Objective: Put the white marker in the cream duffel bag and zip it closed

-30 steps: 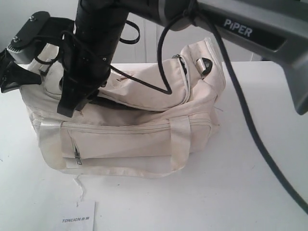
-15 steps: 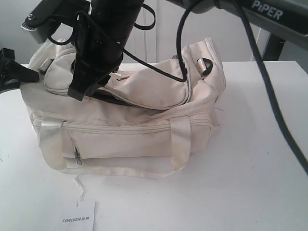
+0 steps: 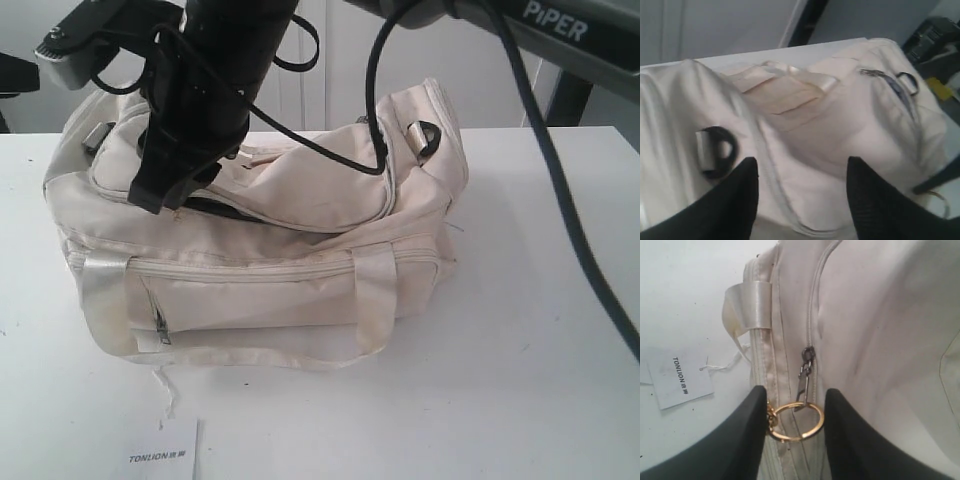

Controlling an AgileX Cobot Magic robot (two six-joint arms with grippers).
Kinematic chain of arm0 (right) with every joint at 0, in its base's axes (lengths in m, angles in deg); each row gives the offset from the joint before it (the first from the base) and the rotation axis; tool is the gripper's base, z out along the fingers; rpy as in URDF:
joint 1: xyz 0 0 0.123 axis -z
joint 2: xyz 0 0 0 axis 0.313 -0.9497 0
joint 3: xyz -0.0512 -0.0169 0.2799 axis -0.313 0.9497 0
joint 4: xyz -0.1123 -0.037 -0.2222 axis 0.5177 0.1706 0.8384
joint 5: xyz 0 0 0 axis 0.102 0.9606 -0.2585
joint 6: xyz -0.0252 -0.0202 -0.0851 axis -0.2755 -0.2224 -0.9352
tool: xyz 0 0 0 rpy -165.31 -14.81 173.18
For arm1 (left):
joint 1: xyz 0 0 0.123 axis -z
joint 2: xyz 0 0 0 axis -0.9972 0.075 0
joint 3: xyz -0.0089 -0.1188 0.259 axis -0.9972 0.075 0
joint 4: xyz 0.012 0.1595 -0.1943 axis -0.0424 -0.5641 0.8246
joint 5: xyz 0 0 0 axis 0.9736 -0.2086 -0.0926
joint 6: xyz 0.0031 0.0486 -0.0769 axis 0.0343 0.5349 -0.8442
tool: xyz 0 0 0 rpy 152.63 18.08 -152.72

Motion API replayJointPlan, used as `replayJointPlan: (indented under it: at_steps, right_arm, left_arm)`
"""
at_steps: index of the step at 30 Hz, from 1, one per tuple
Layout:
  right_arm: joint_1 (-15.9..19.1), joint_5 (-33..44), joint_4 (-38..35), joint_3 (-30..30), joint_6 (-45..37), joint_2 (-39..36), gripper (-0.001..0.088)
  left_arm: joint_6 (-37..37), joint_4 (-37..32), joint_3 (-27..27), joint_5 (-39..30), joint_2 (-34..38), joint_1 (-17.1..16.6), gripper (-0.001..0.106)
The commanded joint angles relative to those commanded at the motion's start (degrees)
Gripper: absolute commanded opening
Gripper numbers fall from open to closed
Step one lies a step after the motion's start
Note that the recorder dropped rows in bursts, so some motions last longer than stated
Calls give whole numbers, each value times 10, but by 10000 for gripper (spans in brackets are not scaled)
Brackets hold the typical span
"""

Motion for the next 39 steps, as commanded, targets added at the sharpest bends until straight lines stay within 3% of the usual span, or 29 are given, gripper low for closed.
replayJointPlan:
  at_steps: [3,4,10,19,23,39]
  right_arm:
    - [0,0,2,0,0,3,0]
    - [0,0,2,0,-1,2,0]
    - [5,0,3,0,-5,2,0]
    - [11,0,1,0,-5,2,0]
    - [11,0,1,0,-5,2,0]
    - [11,0,1,0,-5,2,0]
  left_arm:
    - [-90,-84,0,0,1,31,574]
    - [-84,-97,0,1,1,42,579]
    - [161,-147,0,-18,-7,104,573]
    - [433,-120,0,9,-10,132,573]
    - [518,-110,0,12,-6,140,573]
    - [585,-80,0,41,31,144,573]
